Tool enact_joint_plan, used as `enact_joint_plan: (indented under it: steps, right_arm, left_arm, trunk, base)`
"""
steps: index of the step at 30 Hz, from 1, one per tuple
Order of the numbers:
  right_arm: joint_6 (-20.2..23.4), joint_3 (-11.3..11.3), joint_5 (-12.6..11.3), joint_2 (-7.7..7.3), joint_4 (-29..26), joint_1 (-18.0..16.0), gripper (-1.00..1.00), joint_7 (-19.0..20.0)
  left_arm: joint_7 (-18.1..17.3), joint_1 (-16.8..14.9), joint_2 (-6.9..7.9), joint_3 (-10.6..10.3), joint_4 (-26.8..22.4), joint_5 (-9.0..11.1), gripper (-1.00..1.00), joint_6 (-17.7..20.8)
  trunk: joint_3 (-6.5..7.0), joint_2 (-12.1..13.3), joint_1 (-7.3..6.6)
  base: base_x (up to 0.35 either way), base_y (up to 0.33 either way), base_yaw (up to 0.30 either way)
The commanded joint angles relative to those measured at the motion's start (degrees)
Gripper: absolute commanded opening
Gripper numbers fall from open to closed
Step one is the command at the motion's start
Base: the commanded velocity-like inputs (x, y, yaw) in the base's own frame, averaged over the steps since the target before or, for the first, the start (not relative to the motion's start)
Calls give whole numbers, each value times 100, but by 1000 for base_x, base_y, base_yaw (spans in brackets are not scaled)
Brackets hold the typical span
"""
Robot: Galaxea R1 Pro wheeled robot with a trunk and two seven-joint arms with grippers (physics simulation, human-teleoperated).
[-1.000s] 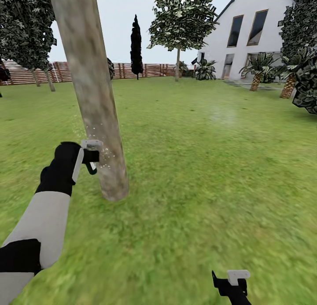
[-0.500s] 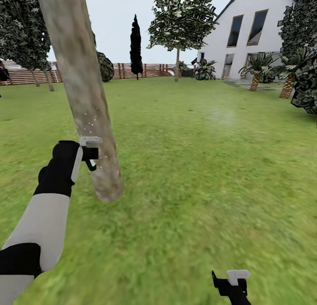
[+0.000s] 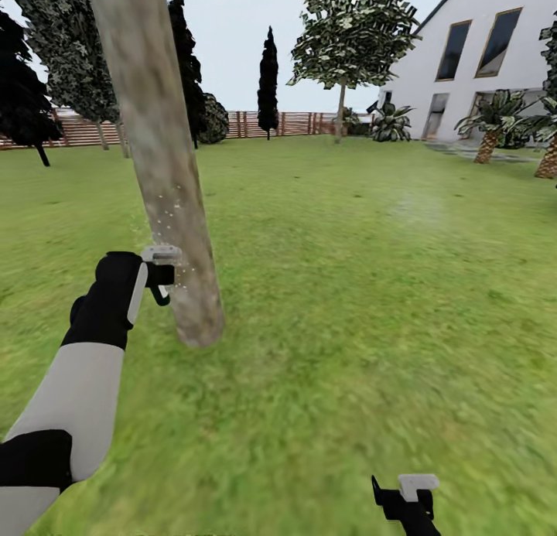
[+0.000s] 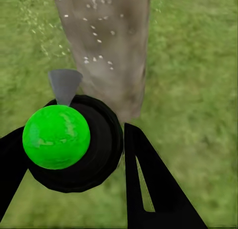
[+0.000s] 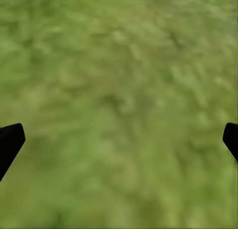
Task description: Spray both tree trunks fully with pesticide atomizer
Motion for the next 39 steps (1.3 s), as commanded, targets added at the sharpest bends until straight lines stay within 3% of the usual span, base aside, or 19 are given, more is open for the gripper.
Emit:
enact_joint_plan:
  steps: [1,10,23,39]
  right_arm:
    - [2,0,0,-3,0,-1,100,-2]
    - [0,0,0,0,0,3,100,0]
    - [3,0,0,3,0,3,100,1]
    - [-1,0,-9,11,-9,3,100,9]
  left_arm:
    - [0,13,-11,-1,0,-6,-100,0]
    - [14,132,15,-2,11,-6,-100,0]
    - [30,266,23,-2,18,-6,-100,-8]
    - [52,484,28,8,9,-24,-100,-9]
  trunk:
    - [0,0,0]
    - [0,0,0]
    - [0,0,0]
    - [0,0,0]
  base:
    - [0,-274,82]
    - [6,-274,32]
    - [200,-214,262]
    - [34,-268,55]
